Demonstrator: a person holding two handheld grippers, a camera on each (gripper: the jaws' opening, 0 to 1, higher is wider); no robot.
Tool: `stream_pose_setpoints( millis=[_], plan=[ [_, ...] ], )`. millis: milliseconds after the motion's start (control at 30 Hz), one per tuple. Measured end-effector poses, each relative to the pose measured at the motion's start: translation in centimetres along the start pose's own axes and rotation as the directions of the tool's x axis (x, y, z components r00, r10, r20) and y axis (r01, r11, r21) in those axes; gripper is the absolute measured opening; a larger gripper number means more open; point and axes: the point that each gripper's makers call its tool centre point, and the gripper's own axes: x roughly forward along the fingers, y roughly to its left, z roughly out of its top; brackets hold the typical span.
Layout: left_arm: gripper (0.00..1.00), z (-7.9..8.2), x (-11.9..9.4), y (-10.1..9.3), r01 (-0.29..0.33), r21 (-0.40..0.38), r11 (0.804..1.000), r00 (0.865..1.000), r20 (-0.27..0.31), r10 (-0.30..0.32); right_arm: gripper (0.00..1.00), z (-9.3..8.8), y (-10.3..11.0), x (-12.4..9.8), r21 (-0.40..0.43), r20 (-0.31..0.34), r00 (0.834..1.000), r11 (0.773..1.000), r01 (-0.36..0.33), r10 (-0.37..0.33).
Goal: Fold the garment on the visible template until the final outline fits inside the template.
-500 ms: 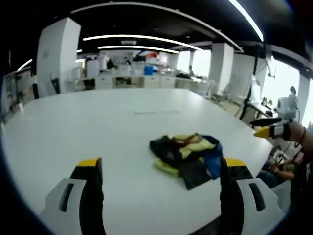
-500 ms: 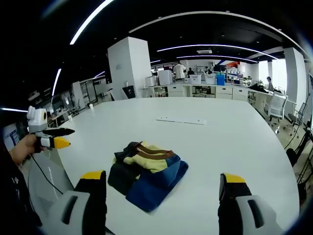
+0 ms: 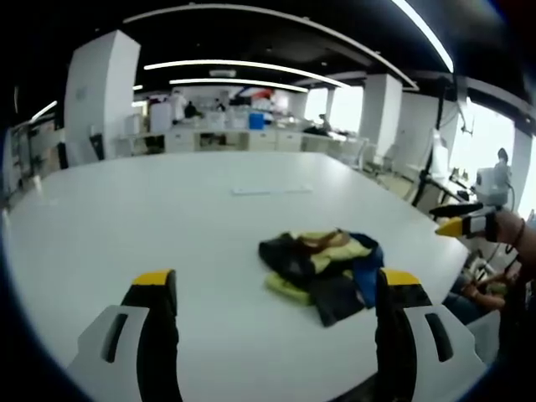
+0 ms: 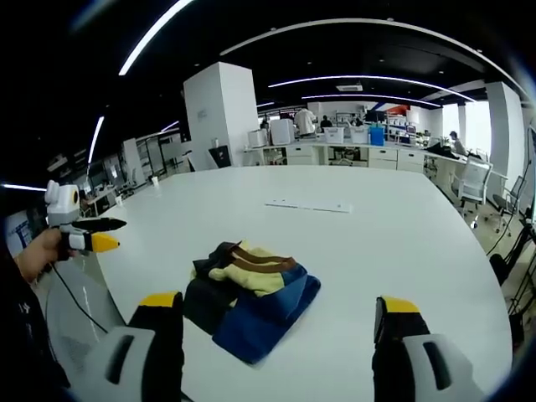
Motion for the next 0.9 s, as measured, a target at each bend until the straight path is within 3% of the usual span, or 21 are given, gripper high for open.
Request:
stream_pose_setpoints(
  millis=[900],
  plan=[
    [0.9,0.11,0.14,0.18,0.0,0.006,1.0,1.0,0.007,0.0,0.9,-0.09,-0.13,0.09,0.005,0.002,1.0,1.0,0.005,-0.005]
  ],
)
